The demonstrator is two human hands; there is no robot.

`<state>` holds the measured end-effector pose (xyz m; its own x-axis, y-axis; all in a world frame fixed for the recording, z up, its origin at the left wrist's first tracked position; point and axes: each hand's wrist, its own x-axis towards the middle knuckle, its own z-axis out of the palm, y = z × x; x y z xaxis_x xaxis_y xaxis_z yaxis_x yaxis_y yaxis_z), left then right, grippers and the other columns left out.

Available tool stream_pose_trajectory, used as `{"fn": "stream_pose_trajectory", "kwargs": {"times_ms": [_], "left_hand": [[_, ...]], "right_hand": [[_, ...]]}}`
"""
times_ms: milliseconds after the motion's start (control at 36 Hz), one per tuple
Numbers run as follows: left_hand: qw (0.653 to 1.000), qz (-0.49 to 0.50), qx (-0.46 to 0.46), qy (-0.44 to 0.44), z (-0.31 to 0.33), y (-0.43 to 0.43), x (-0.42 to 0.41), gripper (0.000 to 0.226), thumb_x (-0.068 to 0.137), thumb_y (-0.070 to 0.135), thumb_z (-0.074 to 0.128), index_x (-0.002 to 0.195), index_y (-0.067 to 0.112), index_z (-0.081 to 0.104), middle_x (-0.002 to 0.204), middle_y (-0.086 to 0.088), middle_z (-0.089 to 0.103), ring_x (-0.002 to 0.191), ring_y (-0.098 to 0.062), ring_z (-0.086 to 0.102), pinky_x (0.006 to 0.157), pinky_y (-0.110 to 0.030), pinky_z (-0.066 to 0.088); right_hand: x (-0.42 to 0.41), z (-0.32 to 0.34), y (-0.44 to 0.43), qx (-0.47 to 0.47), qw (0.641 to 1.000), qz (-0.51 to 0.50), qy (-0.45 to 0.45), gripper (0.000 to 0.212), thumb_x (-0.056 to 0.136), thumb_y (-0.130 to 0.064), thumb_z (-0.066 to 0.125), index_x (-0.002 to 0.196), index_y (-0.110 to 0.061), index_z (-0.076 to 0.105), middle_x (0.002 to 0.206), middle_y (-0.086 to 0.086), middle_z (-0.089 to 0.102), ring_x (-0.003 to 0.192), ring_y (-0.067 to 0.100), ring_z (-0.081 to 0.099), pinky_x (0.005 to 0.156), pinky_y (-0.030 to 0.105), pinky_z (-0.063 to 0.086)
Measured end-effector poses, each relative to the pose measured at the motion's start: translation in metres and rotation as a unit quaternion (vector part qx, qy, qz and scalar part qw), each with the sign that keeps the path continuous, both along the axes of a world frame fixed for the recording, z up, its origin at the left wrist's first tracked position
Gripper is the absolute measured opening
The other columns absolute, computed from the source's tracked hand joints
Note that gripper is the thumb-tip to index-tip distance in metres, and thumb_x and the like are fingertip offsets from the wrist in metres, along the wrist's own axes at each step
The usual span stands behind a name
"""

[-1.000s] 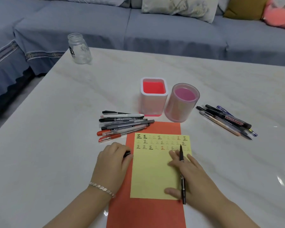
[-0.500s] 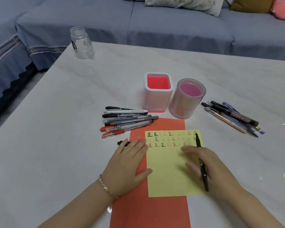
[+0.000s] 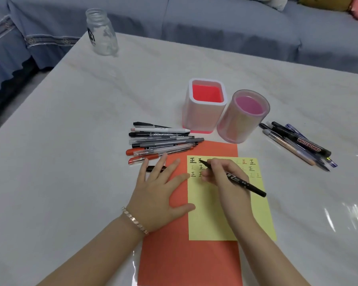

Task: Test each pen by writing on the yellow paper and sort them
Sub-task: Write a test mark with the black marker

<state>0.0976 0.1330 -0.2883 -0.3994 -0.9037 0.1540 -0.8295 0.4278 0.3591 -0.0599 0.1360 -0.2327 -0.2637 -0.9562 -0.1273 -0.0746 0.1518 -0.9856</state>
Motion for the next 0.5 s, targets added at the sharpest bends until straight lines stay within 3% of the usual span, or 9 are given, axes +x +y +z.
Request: {"fn": "stream_pose_trajectory", "kwargs": {"times_ms": [139,306,500], "left_hand": [[1.0,0.008,-0.014,0.0,0.001,0.001,0.0,0.068,0.07,0.072,0.042,0.119,0.028,0.059,0.14,-0.001,0.046,0.137,-0.023,0.019,0.107,-0.053,0.007],[0.999,-0.038,-0.025,0.017,0.001,0.0,-0.002,0.07,0.072,0.067,0.043,0.12,0.02,0.058,0.135,0.007,0.05,0.137,-0.018,0.017,0.107,-0.049,0.006],[0.999,-0.03,-0.015,0.031,0.001,0.0,-0.002,0.07,0.068,0.069,0.044,0.119,0.023,0.058,0.136,0.01,0.049,0.137,-0.014,0.018,0.108,-0.047,0.007]], "right_hand": [[-0.001,-0.01,-0.001,0.007,1.0,-0.026,0.007,0.023,0.091,-0.023,0.054,0.073,-0.012,0.063,0.056,-0.004,0.064,0.06,0.011,0.06,0.07,0.02,0.047],[-0.001,-0.016,-0.005,-0.029,0.996,-0.072,0.031,0.042,0.089,-0.028,0.058,0.053,-0.01,0.046,0.037,-0.004,0.047,0.041,0.005,0.043,0.05,0.012,0.037],[0.014,-0.031,-0.011,-0.051,0.988,-0.12,0.086,0.048,0.083,-0.022,0.067,0.045,-0.014,0.038,0.039,-0.009,0.038,0.043,0.006,0.036,0.05,0.015,0.032]]}}
